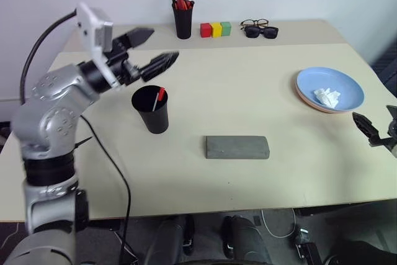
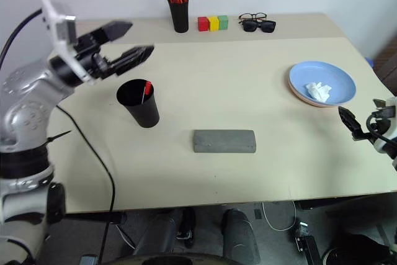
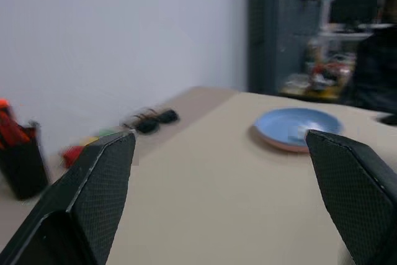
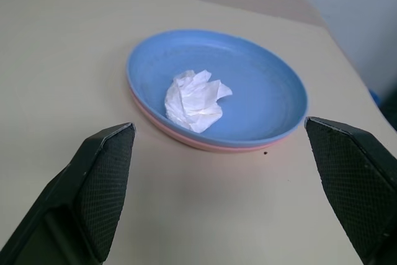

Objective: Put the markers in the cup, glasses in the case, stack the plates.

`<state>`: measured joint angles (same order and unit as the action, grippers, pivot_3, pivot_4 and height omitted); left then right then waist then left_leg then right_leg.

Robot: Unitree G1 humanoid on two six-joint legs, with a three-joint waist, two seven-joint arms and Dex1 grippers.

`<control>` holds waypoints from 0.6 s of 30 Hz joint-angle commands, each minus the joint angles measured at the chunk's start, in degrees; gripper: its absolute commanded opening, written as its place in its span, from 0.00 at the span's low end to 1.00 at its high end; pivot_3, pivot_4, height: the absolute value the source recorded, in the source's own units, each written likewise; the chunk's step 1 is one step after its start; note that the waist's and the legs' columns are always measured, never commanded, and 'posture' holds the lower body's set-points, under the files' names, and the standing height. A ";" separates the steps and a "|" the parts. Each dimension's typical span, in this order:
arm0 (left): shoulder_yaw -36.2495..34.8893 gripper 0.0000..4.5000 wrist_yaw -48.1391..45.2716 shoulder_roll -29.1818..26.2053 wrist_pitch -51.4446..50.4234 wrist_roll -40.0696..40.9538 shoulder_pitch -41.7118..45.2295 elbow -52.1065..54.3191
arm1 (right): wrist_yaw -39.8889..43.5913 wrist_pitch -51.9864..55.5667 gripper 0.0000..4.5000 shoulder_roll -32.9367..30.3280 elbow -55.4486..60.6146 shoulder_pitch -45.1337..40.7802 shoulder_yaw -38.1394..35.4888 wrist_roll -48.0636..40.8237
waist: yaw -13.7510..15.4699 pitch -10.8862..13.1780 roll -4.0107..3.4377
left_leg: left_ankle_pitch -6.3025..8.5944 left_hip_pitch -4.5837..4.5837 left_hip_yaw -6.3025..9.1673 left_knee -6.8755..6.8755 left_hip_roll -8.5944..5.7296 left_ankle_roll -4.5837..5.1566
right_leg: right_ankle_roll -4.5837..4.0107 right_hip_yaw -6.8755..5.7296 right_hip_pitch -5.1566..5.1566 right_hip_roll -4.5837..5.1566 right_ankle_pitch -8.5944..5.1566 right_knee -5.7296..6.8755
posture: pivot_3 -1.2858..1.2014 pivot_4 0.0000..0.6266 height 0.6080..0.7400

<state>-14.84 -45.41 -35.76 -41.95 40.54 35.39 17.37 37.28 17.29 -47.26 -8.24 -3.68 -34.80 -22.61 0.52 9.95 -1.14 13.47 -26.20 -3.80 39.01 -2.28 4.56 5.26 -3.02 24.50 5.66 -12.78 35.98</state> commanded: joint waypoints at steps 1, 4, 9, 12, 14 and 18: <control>-4.23 1.00 -3.09 -3.82 -0.21 3.38 -8.25 6.09 | 2.54 -3.34 0.99 -2.44 -2.77 -1.89 1.34 1.47 | -0.11 -0.03 -0.06 | 0.00 0.00 0.00 -0.02 0.01 -0.02 | 0.00 0.00 0.00 0.00 0.00 -0.02 | 0.52 0.24 1.00; -6.92 1.00 -6.97 -3.48 6.19 2.40 -18.84 7.01 | 6.02 -6.15 0.99 -3.09 -4.13 -0.59 2.43 2.16 | 0.10 -0.04 -0.05 | 0.00 0.08 0.00 -0.14 0.02 -0.04 | -0.02 0.02 -0.01 0.01 -0.01 -0.09 | 0.52 0.24 1.00; -5.80 1.00 -13.73 -2.49 16.32 -1.19 -33.73 8.13 | 13.92 -10.58 0.99 -5.09 -5.92 6.37 2.50 2.98 | 0.24 -0.07 -0.03 | -0.01 0.53 -0.31 -0.87 0.01 -0.06 | -0.05 0.03 -0.16 0.23 0.01 -0.76 | 0.52 0.24 1.00; -4.46 1.00 -17.37 0.83 29.31 -7.47 -44.04 8.03 | 17.71 -12.66 0.99 -5.08 -5.22 11.51 -0.93 1.29 | 0.14 -0.12 -0.07 | 0.02 0.71 -0.75 -1.30 0.02 -0.02 | -0.05 0.27 -0.13 0.33 0.01 -0.98 | 0.52 0.24 1.00; -3.70 1.00 -19.05 1.74 34.88 -9.88 -47.79 7.11 | 19.24 -13.85 0.99 -4.72 -4.78 13.65 -2.36 0.43 | 0.13 -0.10 -0.04 | 0.02 0.83 -1.13 -1.77 0.00 -0.01 | -0.05 0.58 -0.17 0.36 0.01 -1.20 | 0.52 0.24 1.00; -2.36 1.00 -18.74 1.96 37.75 -10.96 -48.75 5.58 | 22.07 -16.41 0.99 -4.04 -4.86 17.28 -3.55 0.02 | 0.17 -0.11 -0.06 | 0.01 0.86 -1.16 -1.88 0.08 -0.03 | -0.05 0.58 -0.02 0.35 0.01 -1.20 | 0.52 0.24 1.00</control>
<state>-16.89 -64.68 -33.63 -5.57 29.53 -14.08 22.77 58.28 2.71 -50.89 -14.10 13.07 -36.29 -21.61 0.68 9.84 -1.20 13.49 -25.35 -4.98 37.11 -2.15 4.53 5.21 -2.45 24.52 6.00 -12.77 34.79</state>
